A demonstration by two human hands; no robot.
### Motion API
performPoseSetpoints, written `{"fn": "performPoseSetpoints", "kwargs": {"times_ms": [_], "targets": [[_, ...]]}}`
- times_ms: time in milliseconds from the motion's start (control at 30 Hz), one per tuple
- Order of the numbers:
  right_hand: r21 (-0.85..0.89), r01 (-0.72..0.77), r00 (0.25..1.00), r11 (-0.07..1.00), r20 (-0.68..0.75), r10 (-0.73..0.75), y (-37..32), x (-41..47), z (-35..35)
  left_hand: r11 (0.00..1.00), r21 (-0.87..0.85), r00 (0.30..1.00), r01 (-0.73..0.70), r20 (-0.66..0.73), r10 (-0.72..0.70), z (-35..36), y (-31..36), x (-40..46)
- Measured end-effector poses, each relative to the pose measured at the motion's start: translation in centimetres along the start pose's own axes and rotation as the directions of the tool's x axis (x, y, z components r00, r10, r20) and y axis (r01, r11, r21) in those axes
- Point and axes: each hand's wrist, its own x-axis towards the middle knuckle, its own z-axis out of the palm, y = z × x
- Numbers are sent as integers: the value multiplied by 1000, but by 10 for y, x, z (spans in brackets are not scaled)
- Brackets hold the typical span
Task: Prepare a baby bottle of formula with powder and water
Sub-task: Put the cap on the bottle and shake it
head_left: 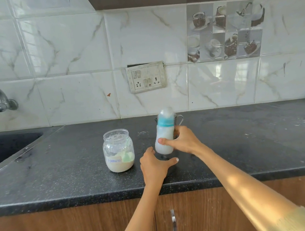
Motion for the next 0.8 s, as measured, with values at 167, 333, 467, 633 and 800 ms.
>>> {"fn": "performPoseSetpoints", "kwargs": {"times_ms": [167, 333, 467, 633, 800], "targets": [[1, 9, 1000, 1000, -28, -9, 1, -1, 2, 1000, 3, 1000, -15, -2, 15, -1, 0, 0], [24, 12, 999, 1000, -47, -11, 1, 0, 2, 1000, 3, 1000, -21, 2, 21, -1, 0, 0], [-18, 2, 999, 1000, 37, -1, 2, 0, 3, 1000, -3, 1000, -26, 7, 26, -1, 1, -1], [-66, 9, 994, 998, 108, -2, 2, -1, 1, 1000, 7, 1000, -15, 5, 15, -1, 3, -2], [-58, 18, 996, 998, 85, -13, 1, 0, 0, 1000, 3, 1000, -13, -1, 13, -1, 3, -2]]}}
